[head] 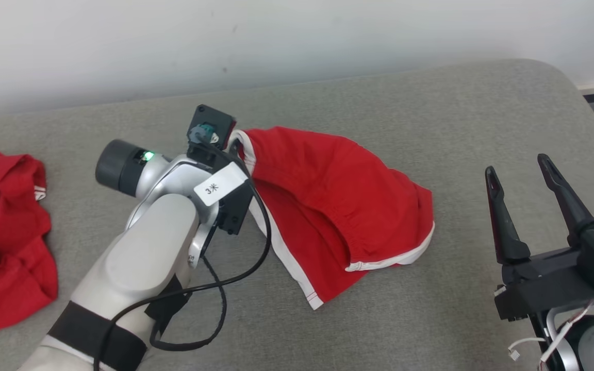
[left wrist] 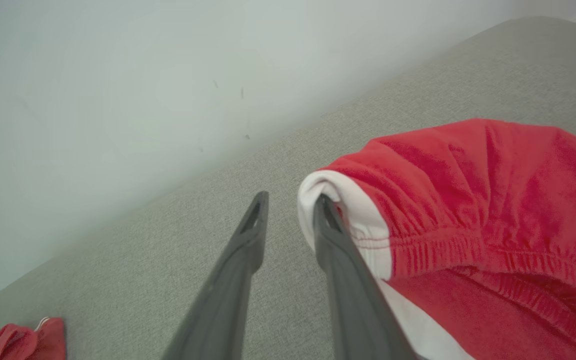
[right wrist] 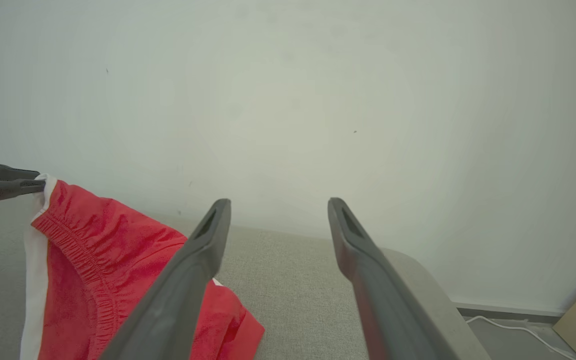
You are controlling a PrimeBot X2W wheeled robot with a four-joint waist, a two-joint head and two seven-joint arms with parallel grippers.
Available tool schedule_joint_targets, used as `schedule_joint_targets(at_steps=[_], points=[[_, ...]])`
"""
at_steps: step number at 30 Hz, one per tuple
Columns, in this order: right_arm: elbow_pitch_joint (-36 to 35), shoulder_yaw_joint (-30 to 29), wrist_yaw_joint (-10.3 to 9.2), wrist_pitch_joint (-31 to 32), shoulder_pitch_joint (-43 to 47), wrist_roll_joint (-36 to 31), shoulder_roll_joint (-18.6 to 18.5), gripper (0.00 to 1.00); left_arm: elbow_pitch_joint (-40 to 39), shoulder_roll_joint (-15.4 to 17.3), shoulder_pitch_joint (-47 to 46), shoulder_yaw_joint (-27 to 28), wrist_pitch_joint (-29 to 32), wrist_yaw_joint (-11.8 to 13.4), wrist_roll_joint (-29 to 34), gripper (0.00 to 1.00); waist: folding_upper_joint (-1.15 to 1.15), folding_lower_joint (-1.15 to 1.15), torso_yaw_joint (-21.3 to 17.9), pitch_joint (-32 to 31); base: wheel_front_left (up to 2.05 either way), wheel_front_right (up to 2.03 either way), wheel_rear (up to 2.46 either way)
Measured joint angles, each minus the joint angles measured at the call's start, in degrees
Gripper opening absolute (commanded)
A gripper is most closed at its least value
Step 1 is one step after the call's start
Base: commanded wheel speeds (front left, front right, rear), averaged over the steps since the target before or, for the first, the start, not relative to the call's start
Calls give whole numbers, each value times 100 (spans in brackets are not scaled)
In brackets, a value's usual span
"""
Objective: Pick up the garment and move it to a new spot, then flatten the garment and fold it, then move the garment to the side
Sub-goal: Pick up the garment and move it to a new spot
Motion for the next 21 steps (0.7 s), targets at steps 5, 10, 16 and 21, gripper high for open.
schedule_joint_targets(at_steps=[5,10,16,21], points=[[190,55,0,-49,-121,18,63,100,332,25,-1,99,-179,2,-36,100,0,0,153,-15,0,0,0],[406,118,3,-116,-186,49,104,100,413,78,9,263,-493,10,-110,100,0,0,234,-135,0,0,0],[703,188,34,-218,-199,73,177,100,305,270,283,432,-1011,46,-189,100,0,0,284,-344,0,0,0],[915,118,34,-568,-206,196,333,100,-297,431,1022,801,-1729,102,-367,100,0,-1,305,-575,0,0,0]])
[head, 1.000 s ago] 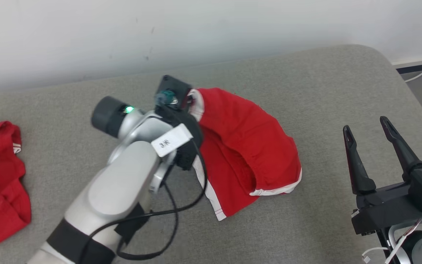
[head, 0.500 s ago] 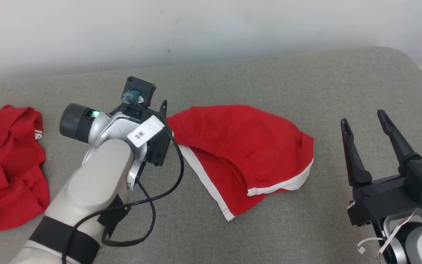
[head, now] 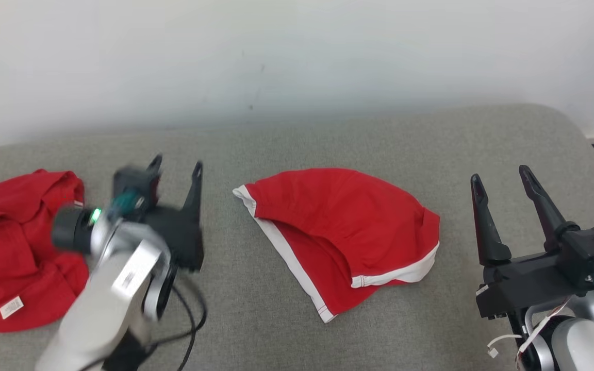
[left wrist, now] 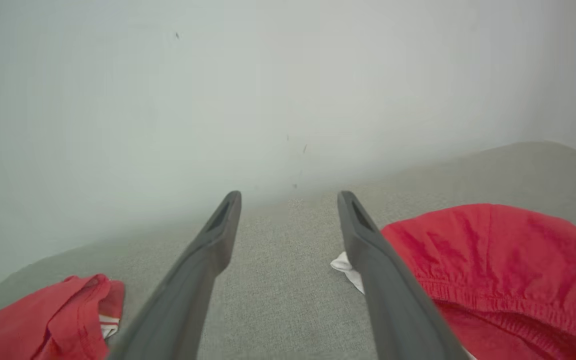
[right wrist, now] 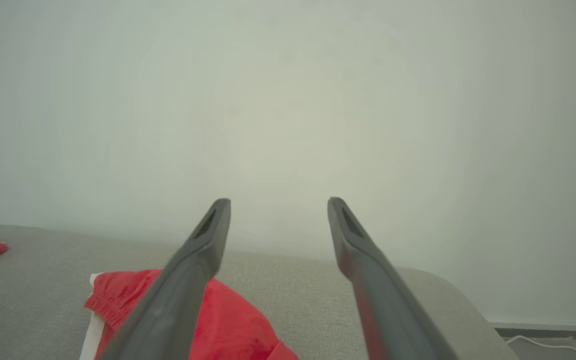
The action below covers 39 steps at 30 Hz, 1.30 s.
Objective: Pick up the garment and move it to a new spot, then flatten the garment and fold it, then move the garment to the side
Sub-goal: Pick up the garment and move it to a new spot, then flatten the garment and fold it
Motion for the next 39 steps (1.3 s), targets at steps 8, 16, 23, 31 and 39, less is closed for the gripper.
schedule_joint_targets(at_steps=[8,16,23,31,39], points=[[361,-325,-10,-573,208,349,405,100,-1204,348,1943,781,-1111,49,-450,100,0,-1,-26,-408,0,0,0],[1070,-526,-33,-709,446,493,651,100,-2065,266,3323,1452,-1166,49,-366,100,0,-1,-49,-562,0,0,0],[1716,-613,-34,-700,518,570,660,100,-2737,186,4126,1831,-1168,51,-76,100,0,-1,-73,-594,0,0,0],[2135,-508,21,-700,430,580,647,100,-3317,92,4183,1809,-1183,51,30,100,0,0,-27,-527,0,0,0],[2175,-510,29,-765,314,579,637,100,-3665,93,4203,1818,-1184,51,182,100,1,0,14,-376,0,0,0]])
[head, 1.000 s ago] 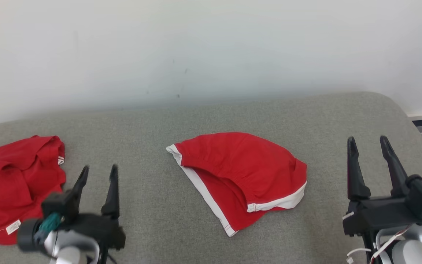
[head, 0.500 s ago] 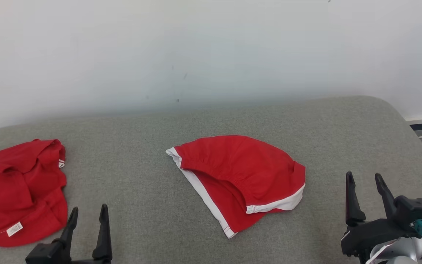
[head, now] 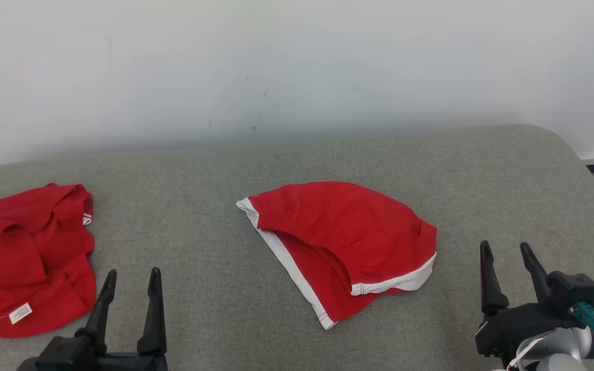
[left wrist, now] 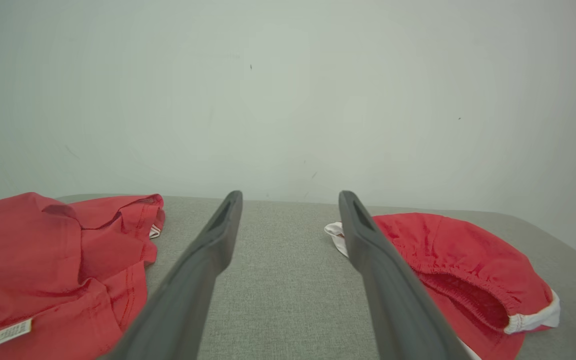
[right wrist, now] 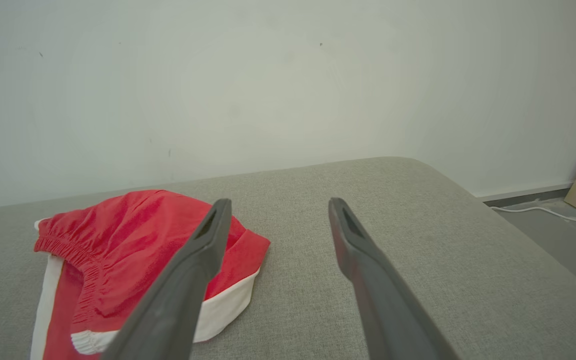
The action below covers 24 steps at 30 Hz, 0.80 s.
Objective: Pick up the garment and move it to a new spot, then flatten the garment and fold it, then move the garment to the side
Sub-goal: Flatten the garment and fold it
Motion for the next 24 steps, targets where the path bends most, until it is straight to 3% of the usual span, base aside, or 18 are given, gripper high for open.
schedule_joint_targets(at_steps=[5,10,15,24], points=[[21,44,58,-49,-107,-8,-20,100,-92,48,-1,-154,97,-19,1,100,0,0,3,82,0,0,0],[-102,33,58,-103,-131,-71,-136,100,-133,66,-170,-749,323,-402,131,100,0,0,-77,188,0,0,0],[-244,-14,57,-147,-172,-120,-227,100,-54,-165,-632,-1285,506,-678,310,100,0,0,-221,281,0,0,0],[-408,-30,40,-155,-169,-169,-237,100,786,-509,-1230,-1898,982,-1058,471,100,0,0,-783,518,0,0,0]])
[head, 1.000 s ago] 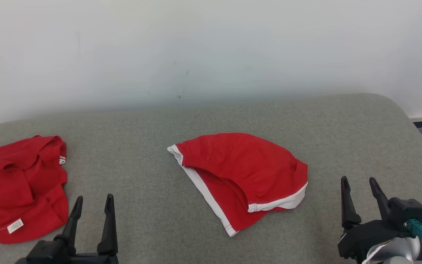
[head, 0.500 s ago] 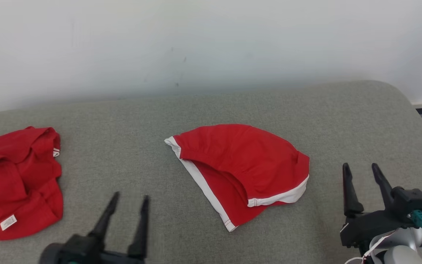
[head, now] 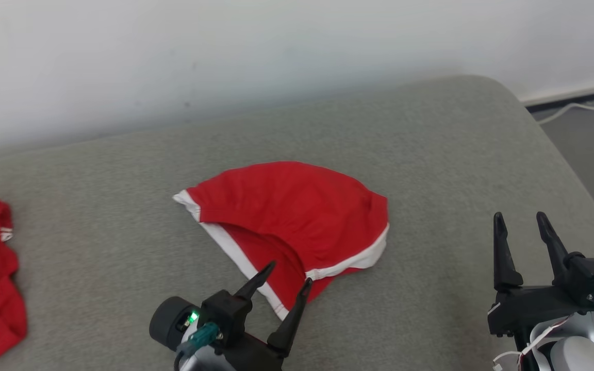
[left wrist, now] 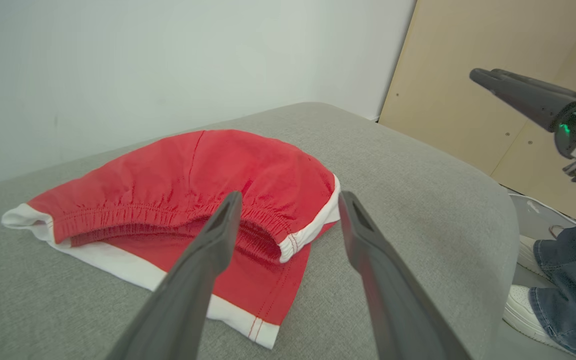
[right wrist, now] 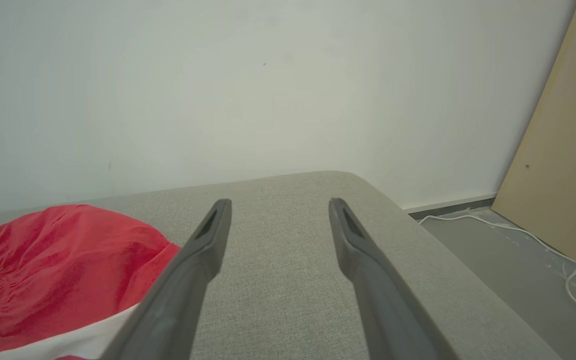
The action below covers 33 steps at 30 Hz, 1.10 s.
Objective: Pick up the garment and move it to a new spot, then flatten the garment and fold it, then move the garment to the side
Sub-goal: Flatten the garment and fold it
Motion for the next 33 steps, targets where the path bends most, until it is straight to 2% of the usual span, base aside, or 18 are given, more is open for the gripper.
schedule_joint_targets(at_steps=[14,19,25,26,27,33], points=[[-238,-224,-8,-81,-30,1,-27,100,1321,-107,-712,102,660,73,23,100,0,0,-930,599,0,0,0],[-242,-280,-8,-112,-40,18,-24,100,1647,-169,-918,133,736,111,-32,100,1,1,-1034,808,0,0,0],[-264,-292,-9,-148,-73,18,-16,100,1834,-190,-1055,127,745,88,-113,100,0,0,-944,857,0,0,0],[-264,-289,-9,-151,-75,18,-15,100,1852,-193,-1060,123,744,87,-124,41,0,0,-922,856,0,0,0],[-264,-290,-9,-151,-75,18,-13,100,1863,-196,-1060,116,726,85,-127,0,0,0,-900,856,0,0,0],[-234,-299,-34,-176,-108,18,-10,100,1897,-224,-1065,-8,636,-68,-234,0,0,0,-763,829,0,0,0]])
